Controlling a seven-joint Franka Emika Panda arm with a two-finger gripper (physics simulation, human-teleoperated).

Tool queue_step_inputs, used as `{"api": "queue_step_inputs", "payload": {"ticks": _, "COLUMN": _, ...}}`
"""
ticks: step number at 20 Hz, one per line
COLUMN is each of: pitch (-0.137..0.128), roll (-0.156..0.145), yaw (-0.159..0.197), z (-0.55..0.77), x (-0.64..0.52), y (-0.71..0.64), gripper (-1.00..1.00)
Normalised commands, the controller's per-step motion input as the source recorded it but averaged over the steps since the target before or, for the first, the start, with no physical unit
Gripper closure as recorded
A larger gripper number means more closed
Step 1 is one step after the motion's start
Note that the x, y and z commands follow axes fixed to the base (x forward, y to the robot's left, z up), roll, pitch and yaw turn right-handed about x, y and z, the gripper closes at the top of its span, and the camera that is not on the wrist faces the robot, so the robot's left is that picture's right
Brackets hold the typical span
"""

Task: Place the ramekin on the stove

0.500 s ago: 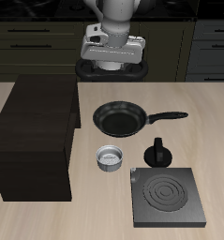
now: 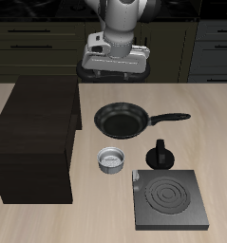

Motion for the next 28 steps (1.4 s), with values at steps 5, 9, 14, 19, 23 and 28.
{"api": "queue_step_inputs", "payload": {"ticks": 5, "pitch": -0.004, "roll": -0.013, "yaw": 0.023, "z": 0.02, "x": 0.49, "y": 0.07, "gripper": -1.00}}
{"api": "queue_step_inputs", "payload": {"ticks": 9, "pitch": -0.011, "roll": -0.034, "yaw": 0.020, "z": 0.01, "x": 0.32, "y": 0.11, "gripper": -1.00}}
{"api": "queue_step_inputs", "payload": {"ticks": 14, "pitch": 0.003, "roll": -0.013, "yaw": 0.033, "z": -0.02, "x": 0.33, "y": 0.16, "gripper": -1.00}}
{"api": "queue_step_inputs", "payload": {"ticks": 19, "pitch": -0.039, "roll": -0.015, "yaw": 0.050, "z": -0.02, "x": 0.39, "y": 0.29, "gripper": -1.00}}
{"api": "queue_step_inputs", "payload": {"ticks": 23, "pitch": -0.014, "roll": 0.009, "yaw": 0.020, "z": -0.04, "x": 0.24, "y": 0.19, "gripper": -1.00}}
{"api": "queue_step_inputs", "payload": {"ticks": 28, "pitch": -0.009, "roll": 0.022, "yaw": 0.017, "z": -0.07, "x": 0.30, "y": 0.20, "gripper": -1.00}}
